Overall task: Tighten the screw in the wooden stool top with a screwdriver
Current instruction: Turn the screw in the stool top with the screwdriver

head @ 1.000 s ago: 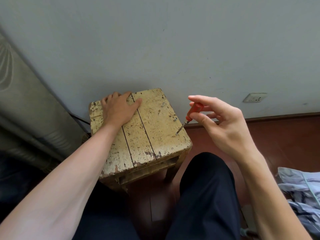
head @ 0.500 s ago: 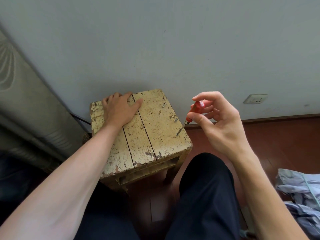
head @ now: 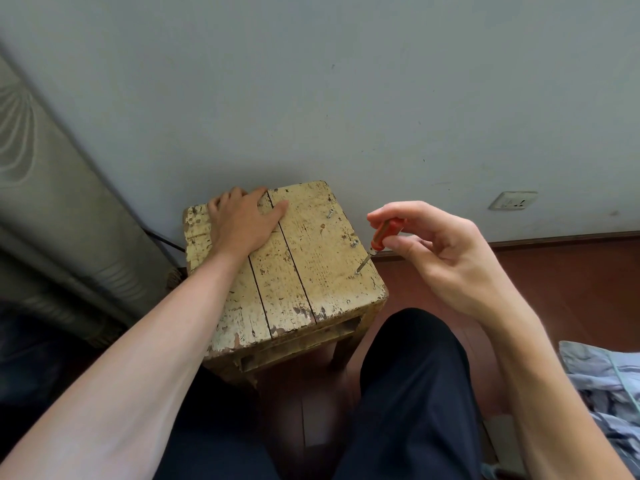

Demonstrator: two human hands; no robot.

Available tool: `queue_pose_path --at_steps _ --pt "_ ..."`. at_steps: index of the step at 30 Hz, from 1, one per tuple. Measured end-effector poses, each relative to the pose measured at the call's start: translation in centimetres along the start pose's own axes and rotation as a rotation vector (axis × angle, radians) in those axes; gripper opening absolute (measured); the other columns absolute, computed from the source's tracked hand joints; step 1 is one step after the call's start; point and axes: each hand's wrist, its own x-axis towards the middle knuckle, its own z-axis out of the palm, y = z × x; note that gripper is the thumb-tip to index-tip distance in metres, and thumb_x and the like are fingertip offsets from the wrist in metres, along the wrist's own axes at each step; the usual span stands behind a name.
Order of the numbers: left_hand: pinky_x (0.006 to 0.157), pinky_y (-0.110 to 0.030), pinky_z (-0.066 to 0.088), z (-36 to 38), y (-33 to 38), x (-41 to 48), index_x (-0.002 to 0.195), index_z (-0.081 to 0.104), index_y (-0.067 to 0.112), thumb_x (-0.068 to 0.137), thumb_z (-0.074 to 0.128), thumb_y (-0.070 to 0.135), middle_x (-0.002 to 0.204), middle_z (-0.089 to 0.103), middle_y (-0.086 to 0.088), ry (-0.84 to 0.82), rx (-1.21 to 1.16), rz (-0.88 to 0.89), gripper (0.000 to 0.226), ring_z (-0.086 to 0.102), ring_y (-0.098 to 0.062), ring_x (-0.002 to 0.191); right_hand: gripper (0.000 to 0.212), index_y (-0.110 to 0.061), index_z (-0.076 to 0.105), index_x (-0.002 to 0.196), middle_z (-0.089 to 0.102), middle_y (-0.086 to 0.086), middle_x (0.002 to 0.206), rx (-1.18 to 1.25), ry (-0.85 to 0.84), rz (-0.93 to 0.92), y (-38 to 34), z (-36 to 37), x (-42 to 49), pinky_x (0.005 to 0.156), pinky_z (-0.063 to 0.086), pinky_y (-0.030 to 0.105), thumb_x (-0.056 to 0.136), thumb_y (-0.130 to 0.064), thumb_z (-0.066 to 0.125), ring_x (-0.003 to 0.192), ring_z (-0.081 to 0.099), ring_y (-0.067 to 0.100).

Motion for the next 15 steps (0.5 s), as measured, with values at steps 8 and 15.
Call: queue_pose_path --at_steps 8,15 --pt "0.112 -0.046 0.025 0.16 -0.12 0.01 0.147 0.05 0.036 0.088 0.029 0.087 0.139 0.056 -0.008 0.013 -0.009 0.002 0.08 0.046 -0.03 0.132 0.033 -0.035 0.074 0.114 0.08 -0.006 0.099 -0.068 0.259 -0.027 0.33 0.67 0.07 0.084 0.063 0.045 0.087 -0.029 0.092 0.093 0.08 0.018" --pt "0.112 -0.046 0.026 0.11 -0.02 -0.02 0.147 0.05 0.036 0.087 0.03 0.086 0.14 0.055 -0.008 0.012 -0.013 -0.002 0.081 0.045 -0.03 0.132 0.044 -0.035 0.072 0.14 0.078 -0.01 0.115 -0.175 0.226 -0.055 0.68 0.56 -0.64 0.087 0.063 0.041 0.098 -0.025 0.079 0.101 0.079 0.019"
